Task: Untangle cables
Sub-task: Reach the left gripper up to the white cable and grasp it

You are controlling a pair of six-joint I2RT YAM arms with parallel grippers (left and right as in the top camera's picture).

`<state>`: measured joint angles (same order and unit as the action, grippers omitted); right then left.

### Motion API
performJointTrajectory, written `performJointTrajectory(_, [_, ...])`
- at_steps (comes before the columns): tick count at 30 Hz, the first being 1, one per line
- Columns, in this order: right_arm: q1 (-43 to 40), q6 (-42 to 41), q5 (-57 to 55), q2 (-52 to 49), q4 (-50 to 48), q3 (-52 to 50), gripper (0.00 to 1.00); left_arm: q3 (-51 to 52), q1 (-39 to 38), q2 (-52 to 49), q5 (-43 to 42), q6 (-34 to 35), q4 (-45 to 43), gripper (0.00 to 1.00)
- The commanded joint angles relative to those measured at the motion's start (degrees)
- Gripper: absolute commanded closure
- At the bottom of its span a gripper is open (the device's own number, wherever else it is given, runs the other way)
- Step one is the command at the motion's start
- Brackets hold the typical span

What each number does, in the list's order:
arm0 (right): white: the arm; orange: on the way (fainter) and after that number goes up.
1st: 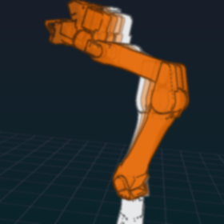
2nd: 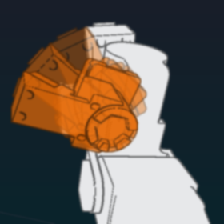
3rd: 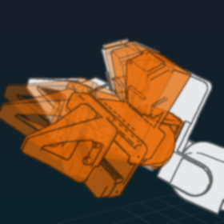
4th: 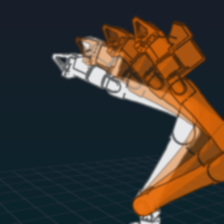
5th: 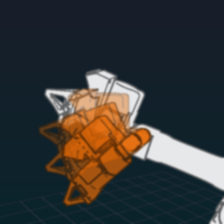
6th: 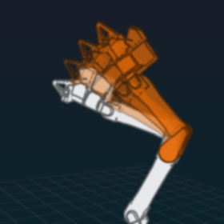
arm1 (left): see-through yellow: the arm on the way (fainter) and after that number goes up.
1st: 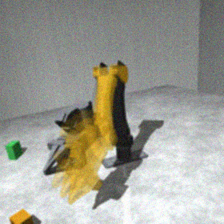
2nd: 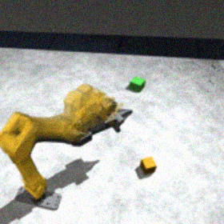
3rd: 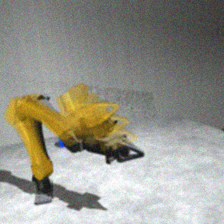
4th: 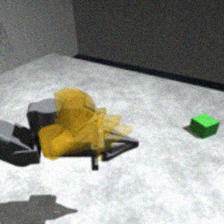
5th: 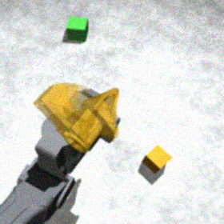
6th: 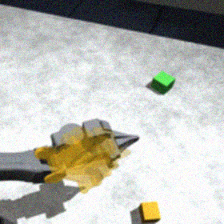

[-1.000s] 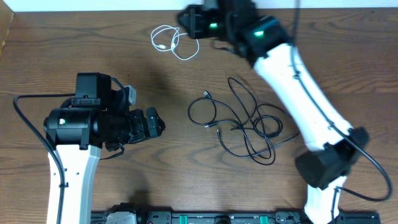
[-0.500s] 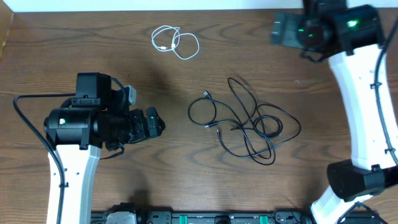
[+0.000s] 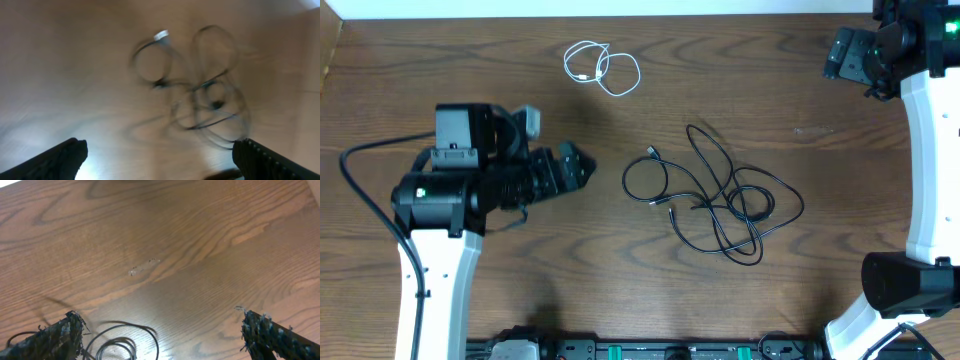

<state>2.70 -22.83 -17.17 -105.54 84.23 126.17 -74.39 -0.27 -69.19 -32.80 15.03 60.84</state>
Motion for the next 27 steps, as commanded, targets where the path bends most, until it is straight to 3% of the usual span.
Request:
performJointTrajectory(1, [-0.09,0.81,-1.14,0.42,0.07,0.46,0.01,-5.42,-0.20,-3.15,-7.69,1.60,-1.88,0.02])
performJointTrajectory(4, [-0.02,0.81,-1.11,0.42,0.07,0.46,0.01,-15.19,-0.31,-9.70,-6.64,1.03,0.39,0.02])
performJointTrajectory(5, [-0.02,0.81,-1.11,0.42,0.07,0.46,0.01,-23.28,-0.96,-15.15,-3.30,-1.20,3.39,0.02])
performJointTrajectory(10, [-0.02,0.81,-1.11,0.42,0.07,0.46,0.01,-42.01,-5.01,-30.14,10.93,-12.94,6.49,0.02])
performJointTrajectory(18, [-0.04,0.81,-1.14,0.42,0.07,0.46,0.01,-43.60,-7.41,-44.72,24.94,-14.38,-4.15,0.02])
performJointTrajectory(27, [-0.02,0.81,-1.11,0.42,0.07,0.46,0.01,-43.60,-7.43,-60.30,25.55,-13.55,-14.49,0.02])
